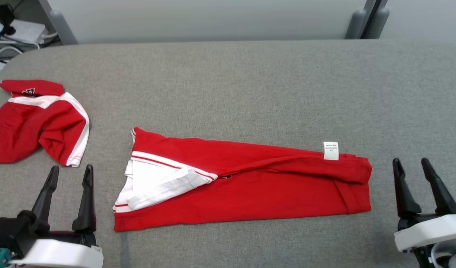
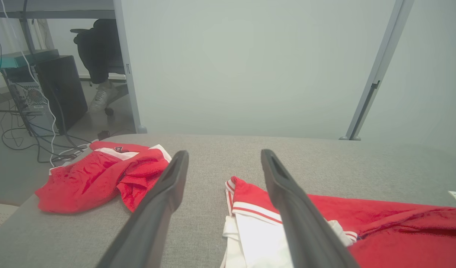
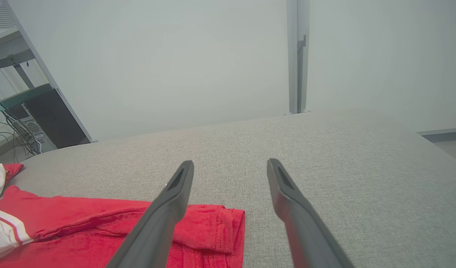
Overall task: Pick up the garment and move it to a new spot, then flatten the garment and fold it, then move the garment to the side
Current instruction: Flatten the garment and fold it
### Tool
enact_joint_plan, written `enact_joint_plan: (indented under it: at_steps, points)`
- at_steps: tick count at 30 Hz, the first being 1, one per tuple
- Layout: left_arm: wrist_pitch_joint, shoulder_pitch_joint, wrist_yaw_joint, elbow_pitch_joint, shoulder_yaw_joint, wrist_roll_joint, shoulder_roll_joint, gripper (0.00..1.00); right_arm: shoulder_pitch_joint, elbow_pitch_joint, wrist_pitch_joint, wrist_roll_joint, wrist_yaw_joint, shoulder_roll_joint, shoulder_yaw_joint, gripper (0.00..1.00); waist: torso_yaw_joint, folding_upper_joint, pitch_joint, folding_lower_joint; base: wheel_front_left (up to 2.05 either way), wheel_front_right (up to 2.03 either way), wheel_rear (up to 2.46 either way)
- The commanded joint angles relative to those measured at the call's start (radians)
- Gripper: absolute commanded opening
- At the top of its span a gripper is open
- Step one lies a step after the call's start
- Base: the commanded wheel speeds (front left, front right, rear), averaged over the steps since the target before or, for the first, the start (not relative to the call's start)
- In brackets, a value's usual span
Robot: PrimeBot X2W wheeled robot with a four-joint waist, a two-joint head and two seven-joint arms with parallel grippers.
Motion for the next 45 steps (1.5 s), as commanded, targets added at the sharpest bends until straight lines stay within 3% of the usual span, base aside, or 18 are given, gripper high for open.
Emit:
enact_joint_plan:
  at_steps: [1, 9, 29, 35, 45]
  points:
    - [-0.009, -0.018, 0.011, -0.014, 0.043, 0.008, 0.030, 1.00, -0.016, -0.013, 0.002, -0.015, 0.000, -0.009, 0.012, 1.00, -0.010, 0.0000, -0.025, 0.0000, 0.00, 0.00, 0.00]
    - [-0.010, 0.080, 0.030, 0.019, 0.041, -0.001, 0.012, 1.00, 0.067, 0.010, 0.025, -0.110, 0.000, 0.044, -0.009, 1.00, -0.018, 0.0000, -0.093, 0.0000, 0.00, 0.00, 0.00]
    - [-0.010, 0.095, 0.008, 0.034, 0.032, 0.022, -0.028, 1.00, 0.067, 0.012, 0.075, -0.108, 0.000, 0.035, -0.050, 1.00, 0.011, 0.0000, -0.099, 0.0000, 0.00, 0.00, 0.00]
    - [-0.005, 0.053, -0.006, 0.039, 0.018, 0.023, -0.038, 1.00, -0.008, 0.103, 0.149, -0.068, 0.000, 0.010, -0.058, 1.00, 0.038, 0.0000, -0.069, 0.0000, 0.00, 0.00, 0.00]
    - [-0.001, -0.038, -0.043, 0.086, -0.034, 0.032, -0.076, 1.00, -0.156, 0.332, 0.239, -0.010, 0.000, -0.042, 0.018, 1.00, 0.100, 0.0000, -0.034, 0.0000, 0.00, 0.00, 0.00]
